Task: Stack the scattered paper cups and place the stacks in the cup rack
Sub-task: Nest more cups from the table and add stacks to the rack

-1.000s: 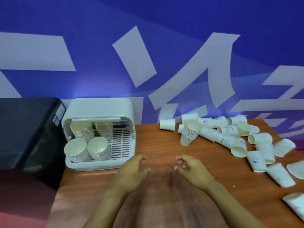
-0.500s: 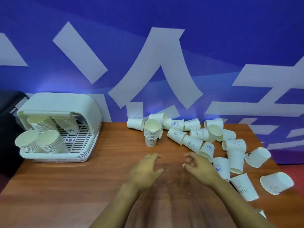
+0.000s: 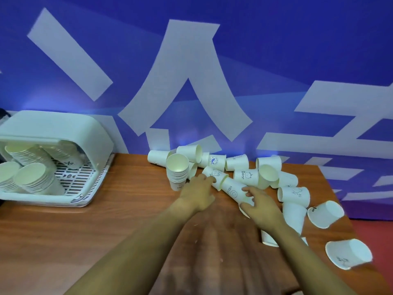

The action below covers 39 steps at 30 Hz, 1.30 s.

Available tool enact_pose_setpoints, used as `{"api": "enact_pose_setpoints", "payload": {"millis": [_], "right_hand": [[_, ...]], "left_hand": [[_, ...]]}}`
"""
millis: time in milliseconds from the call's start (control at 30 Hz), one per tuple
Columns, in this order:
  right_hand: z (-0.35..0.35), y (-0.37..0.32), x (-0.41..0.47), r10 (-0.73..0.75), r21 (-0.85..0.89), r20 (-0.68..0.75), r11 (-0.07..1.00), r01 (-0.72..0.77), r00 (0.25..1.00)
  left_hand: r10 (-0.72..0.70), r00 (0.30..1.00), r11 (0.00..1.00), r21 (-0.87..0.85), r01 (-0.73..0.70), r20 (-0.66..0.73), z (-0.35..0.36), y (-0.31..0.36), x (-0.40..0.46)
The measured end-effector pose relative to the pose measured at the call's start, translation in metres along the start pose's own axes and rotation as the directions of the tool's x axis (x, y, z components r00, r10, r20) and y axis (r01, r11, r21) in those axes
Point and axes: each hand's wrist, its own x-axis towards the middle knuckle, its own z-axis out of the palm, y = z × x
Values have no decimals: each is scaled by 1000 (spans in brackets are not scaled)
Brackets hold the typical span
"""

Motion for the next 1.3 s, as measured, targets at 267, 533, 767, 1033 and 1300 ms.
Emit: {"api": "enact_pose_setpoints", "payload": {"millis": [267, 533, 767, 1033, 1300], "right_hand": [[8, 33, 57, -25, -183, -16, 983, 21, 1000], [32, 56, 86, -6, -264, -30, 964, -2, 1000], [41, 58, 93, 67, -360, 10, 931, -59, 998], [22, 42, 80, 15, -236, -68, 971, -30, 998], [-8, -10, 34, -29, -138, -158, 990, 7, 987]], "left_hand": [[77, 997, 985, 154, -77, 9, 14, 4, 78], [160, 985, 922, 348, -170, 58, 46, -4, 118], [163, 987, 908, 391, -154, 10, 62, -6, 125], [84, 995, 988, 136, -77, -47, 48, -14, 94], [-45, 986, 984, -180, 16, -160, 14, -22, 24]]}}
